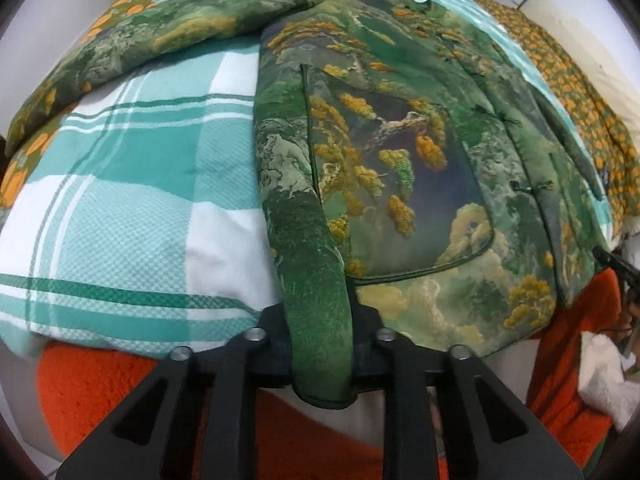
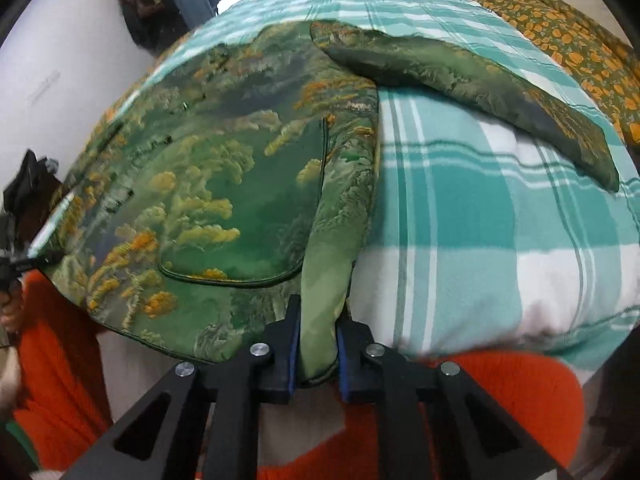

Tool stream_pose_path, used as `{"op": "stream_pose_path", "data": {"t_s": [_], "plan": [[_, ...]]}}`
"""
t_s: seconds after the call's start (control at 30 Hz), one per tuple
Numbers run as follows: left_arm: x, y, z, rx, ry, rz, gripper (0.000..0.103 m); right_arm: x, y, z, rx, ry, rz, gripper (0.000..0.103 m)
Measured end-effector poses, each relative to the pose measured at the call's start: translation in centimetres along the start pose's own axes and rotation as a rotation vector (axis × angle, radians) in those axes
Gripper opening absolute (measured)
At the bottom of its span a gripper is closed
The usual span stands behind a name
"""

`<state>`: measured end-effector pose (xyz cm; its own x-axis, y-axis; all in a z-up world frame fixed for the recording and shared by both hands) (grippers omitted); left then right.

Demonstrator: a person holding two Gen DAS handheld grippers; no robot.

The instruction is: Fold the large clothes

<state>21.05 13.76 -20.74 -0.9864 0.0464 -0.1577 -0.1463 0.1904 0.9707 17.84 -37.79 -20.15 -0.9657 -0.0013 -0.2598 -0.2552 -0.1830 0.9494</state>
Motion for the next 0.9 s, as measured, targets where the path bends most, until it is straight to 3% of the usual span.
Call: {"op": "stream_pose_path", "data": {"t_s": [0.1, 0.13, 0.23, 0.33, 0.5, 0.63, 0.8, 0.9], "plan": [[-0.5, 1.4, -0.5, -0.076, -0.017, -0.053, 0.049, -1.0, -0.9, -1.2, 0.005, -0.099, 0.015, 0.029], [-0.6, 2.3, -0.8, -0.090, -0.022, -0.084, 0.061, -1.2, -0.7, -1.3, 0.013, -0.124, 0.006, 0.041], [-1.1, 5.9, -1.2, -0.084, -0.020, -0.218, 0.087, -1.7, 0.8, -1.5, 0.066, -0.149, -0.055, 0.055], [-2.2, 9.4, -2.2, -0.058, -0.008, -0.344, 0.095, -2.0, 2.5, -0.6, 0.122, -0.150, -0.112, 0.063], [-3.6, 11.9, -4.2, -0.023, 0.011, -0.476, 0.100, -2.6, 3.8, 1.6, 0.138, -0.118, -0.187, 0.070], [-4.3, 9.9, -5.3, 0.010, 0.073, -0.502, 0.100, -2.8, 4.5, 3.4, 0.092, -0.095, -0.240, 0.070], [-5.0, 3.3, -7.1, -0.041, 0.110, -0.415, 0.100, -3.2, 3.1, 5.7, 0.069, -0.043, -0.295, 0.073], [-5.1, -0.2, -8.4, -0.115, 0.055, -0.342, 0.100, -3.5, 0.8, 6.4, 0.050, -0.035, -0.267, 0.074]]}}
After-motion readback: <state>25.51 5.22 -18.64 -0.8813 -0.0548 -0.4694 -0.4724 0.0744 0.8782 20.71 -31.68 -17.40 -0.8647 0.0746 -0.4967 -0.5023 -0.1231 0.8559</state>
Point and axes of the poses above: each gripper's, at about its wrist camera, not at the fingertips, and y roughly against the way its jaws point, z to its left, x to its underside, the point moved 2 cm from there along -y, roughly the way its jaws point, and after that the axes turned 8 degrees about z, right-handed, at the moved point
